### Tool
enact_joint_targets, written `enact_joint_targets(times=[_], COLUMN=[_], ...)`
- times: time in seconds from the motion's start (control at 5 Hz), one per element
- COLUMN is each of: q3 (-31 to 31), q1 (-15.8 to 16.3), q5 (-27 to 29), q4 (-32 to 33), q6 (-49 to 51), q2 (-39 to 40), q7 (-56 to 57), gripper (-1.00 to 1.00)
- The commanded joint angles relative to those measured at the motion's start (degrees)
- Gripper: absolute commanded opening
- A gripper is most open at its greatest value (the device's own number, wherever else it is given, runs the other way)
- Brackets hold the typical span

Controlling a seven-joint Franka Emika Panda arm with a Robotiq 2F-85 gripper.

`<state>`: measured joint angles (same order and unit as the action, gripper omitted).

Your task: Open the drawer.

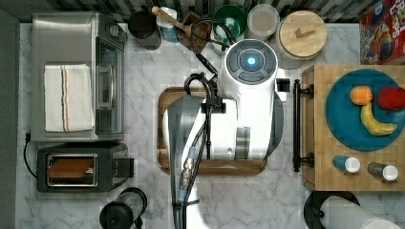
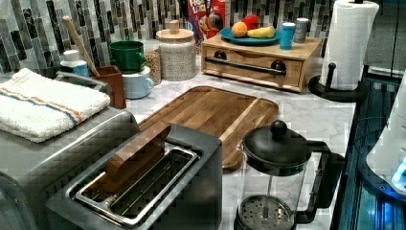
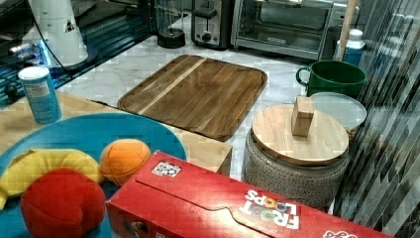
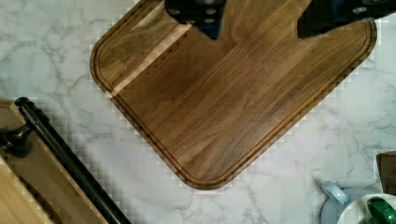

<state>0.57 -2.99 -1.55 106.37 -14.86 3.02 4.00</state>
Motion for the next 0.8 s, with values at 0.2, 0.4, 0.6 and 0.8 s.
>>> enact_joint_targets(times=[0.2, 0.4, 0.6, 0.8], q3=[0.4, 1.3, 0.6, -0.1], q1=[0.2, 0.0, 0.1, -1.0], q5=[0.0, -0.4, -2.3, -3.9], q4=[0.0, 2.1, 4.0, 9.1], q6=[-0.1, -2.3, -3.8, -9.8], q2=[0.0, -0.7, -0.6, -2.0], q7=[0.1, -1.0, 4.9, 12.2], gripper=[1.00, 1.00, 1.00, 1.00])
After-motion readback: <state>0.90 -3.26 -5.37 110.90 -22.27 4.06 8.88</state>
